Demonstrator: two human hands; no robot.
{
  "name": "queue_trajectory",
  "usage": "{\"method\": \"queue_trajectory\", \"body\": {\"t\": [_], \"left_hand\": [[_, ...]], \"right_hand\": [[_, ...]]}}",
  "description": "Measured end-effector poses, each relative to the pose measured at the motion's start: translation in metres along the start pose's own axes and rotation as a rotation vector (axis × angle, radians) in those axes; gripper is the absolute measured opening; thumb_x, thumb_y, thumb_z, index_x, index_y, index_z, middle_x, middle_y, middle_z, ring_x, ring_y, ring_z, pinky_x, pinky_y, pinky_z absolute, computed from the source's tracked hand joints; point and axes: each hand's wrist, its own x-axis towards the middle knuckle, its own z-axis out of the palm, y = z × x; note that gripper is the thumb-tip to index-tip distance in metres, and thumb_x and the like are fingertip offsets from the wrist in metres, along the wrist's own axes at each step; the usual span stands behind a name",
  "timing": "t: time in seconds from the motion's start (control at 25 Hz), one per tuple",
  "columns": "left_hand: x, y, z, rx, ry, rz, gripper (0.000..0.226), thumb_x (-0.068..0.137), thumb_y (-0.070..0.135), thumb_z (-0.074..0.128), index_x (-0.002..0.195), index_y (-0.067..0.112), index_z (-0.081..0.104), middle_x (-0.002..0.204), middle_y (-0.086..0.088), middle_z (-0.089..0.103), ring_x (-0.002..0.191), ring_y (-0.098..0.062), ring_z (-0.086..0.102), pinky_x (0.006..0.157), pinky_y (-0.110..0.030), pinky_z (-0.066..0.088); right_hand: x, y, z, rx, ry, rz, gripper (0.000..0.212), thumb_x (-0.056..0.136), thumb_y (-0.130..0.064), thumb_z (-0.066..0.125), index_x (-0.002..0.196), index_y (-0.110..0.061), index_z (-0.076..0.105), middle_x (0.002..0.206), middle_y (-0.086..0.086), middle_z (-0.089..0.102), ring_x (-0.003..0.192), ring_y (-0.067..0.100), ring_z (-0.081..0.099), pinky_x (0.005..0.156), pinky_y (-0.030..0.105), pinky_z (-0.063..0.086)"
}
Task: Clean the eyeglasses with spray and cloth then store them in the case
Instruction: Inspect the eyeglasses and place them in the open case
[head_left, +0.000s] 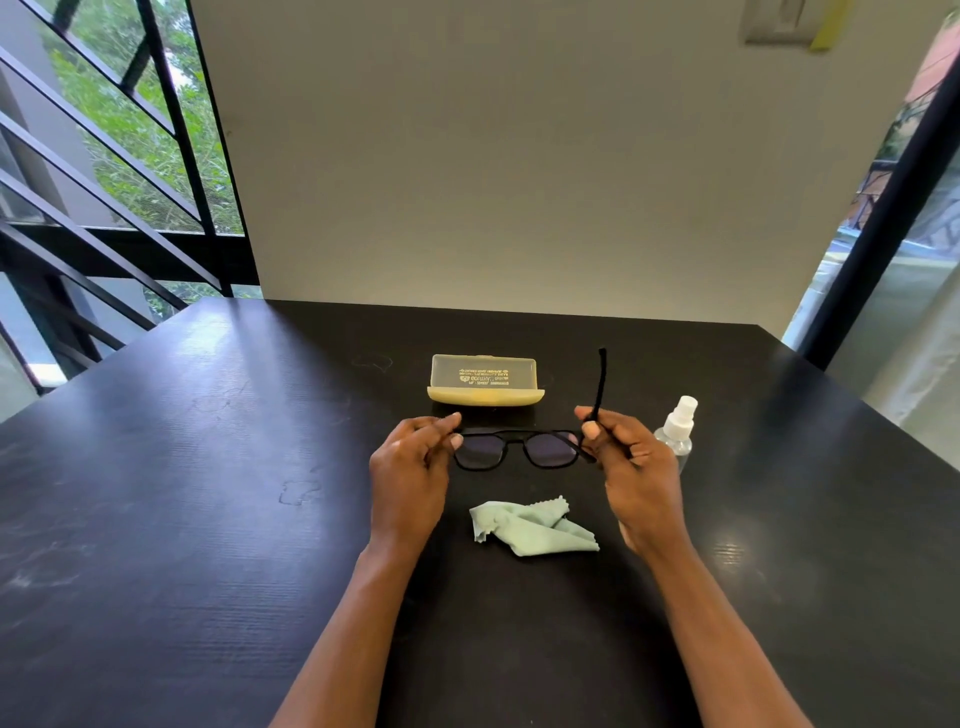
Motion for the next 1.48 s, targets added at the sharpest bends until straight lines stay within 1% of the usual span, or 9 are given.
{"method": "queue_trajectory", "body": {"t": [0.16, 0.32, 0.52, 0.72, 1.04, 1.2, 1.32, 1.4, 1.48], "left_hand": [[0.005, 0.003, -0.002, -0.696, -0.034, -0.567, 0.02, 0.082, 0.0, 0.064, 0.101, 0.002, 0.068, 0.088, -0.007, 0.07, 0.075, -0.014, 0.067, 0.068, -0.021, 0.056], [0.01, 0.007, -0.011, -0.933, -0.008, -0.709, 0.012, 0.079, -0.004, 0.062, 0.086, 0.003, 0.069, 0.072, -0.001, 0.074, 0.064, -0.014, 0.068, 0.059, -0.02, 0.056], [0.011, 0.01, -0.015, -0.969, -0.018, -0.74, 0.011, 0.078, -0.006, 0.061, 0.082, 0.001, 0.069, 0.073, -0.002, 0.075, 0.065, -0.014, 0.07, 0.058, -0.02, 0.056], [0.011, 0.011, -0.017, -0.966, -0.055, -0.7, 0.014, 0.068, 0.001, 0.067, 0.082, 0.002, 0.071, 0.076, -0.005, 0.074, 0.071, -0.017, 0.069, 0.059, -0.022, 0.056], [0.012, 0.009, -0.019, -1.029, -0.11, -0.753, 0.012, 0.068, 0.005, 0.067, 0.077, 0.006, 0.074, 0.079, -0.007, 0.074, 0.075, -0.02, 0.07, 0.06, -0.024, 0.057], [0.012, 0.008, -0.02, -1.055, -0.116, -0.771, 0.016, 0.063, 0.007, 0.069, 0.078, 0.005, 0.074, 0.078, -0.01, 0.073, 0.074, -0.021, 0.07, 0.06, -0.024, 0.057], [0.013, 0.007, -0.019, -1.052, -0.099, -0.764, 0.013, 0.063, 0.008, 0.069, 0.074, 0.007, 0.076, 0.076, -0.01, 0.073, 0.074, -0.021, 0.07, 0.059, -0.024, 0.057], [0.013, 0.008, -0.018, -1.053, -0.097, -0.763, 0.012, 0.063, 0.007, 0.068, 0.072, 0.007, 0.076, 0.076, -0.01, 0.073, 0.075, -0.021, 0.07, 0.06, -0.024, 0.057], [0.012, 0.008, -0.017, -1.04, -0.106, -0.758, 0.013, 0.063, 0.007, 0.069, 0.074, 0.007, 0.075, 0.077, -0.009, 0.073, 0.077, -0.021, 0.07, 0.061, -0.025, 0.057]], "right_hand": [[-0.001, 0.0, 0.0, 0.036, 0.006, -0.035, 0.033, 0.087, -0.003, 0.057, 0.092, -0.034, 0.068, 0.094, -0.01, 0.069, 0.089, 0.008, 0.066, 0.074, 0.016, 0.053], [-0.002, 0.0, 0.0, -0.051, -0.03, -0.14, 0.035, 0.085, 0.0, 0.059, 0.102, -0.03, 0.066, 0.088, -0.012, 0.068, 0.083, 0.005, 0.066, 0.074, 0.019, 0.055], [-0.002, 0.0, -0.004, -0.364, -0.088, -0.338, 0.039, 0.082, 0.006, 0.061, 0.116, -0.015, 0.059, 0.081, -0.004, 0.059, 0.074, -0.001, 0.06, 0.071, 0.008, 0.049], [-0.001, -0.003, -0.004, -0.58, -0.079, -0.453, 0.032, 0.077, 0.012, 0.065, 0.105, -0.001, 0.068, 0.08, 0.003, 0.057, 0.072, 0.005, 0.055, 0.07, 0.002, 0.044], [-0.002, -0.009, -0.004, -0.614, -0.068, -0.377, 0.026, 0.079, 0.008, 0.065, 0.103, -0.003, 0.07, 0.081, 0.001, 0.058, 0.071, 0.004, 0.057, 0.07, 0.002, 0.043], [-0.001, -0.01, -0.002, -0.629, -0.09, -0.275, 0.026, 0.084, 0.001, 0.063, 0.108, -0.007, 0.068, 0.091, -0.002, 0.062, 0.081, -0.005, 0.056, 0.073, -0.003, 0.039], [0.001, -0.013, 0.001, -0.618, -0.089, -0.201, 0.029, 0.086, -0.006, 0.061, 0.115, -0.011, 0.064, 0.101, -0.005, 0.059, 0.091, 0.001, 0.057, 0.077, -0.003, 0.037], [0.001, -0.018, 0.004, -0.693, -0.081, -0.2, 0.034, 0.085, -0.015, 0.065, 0.118, -0.016, 0.063, 0.108, -0.008, 0.054, 0.101, 0.01, 0.051, 0.081, 0.0, 0.034], [-0.001, -0.024, 0.012, -0.755, -0.11, -0.226, 0.041, 0.081, -0.026, 0.069, 0.121, -0.019, 0.061, 0.112, -0.012, 0.048, 0.108, 0.007, 0.039, 0.082, -0.003, 0.027]]}}
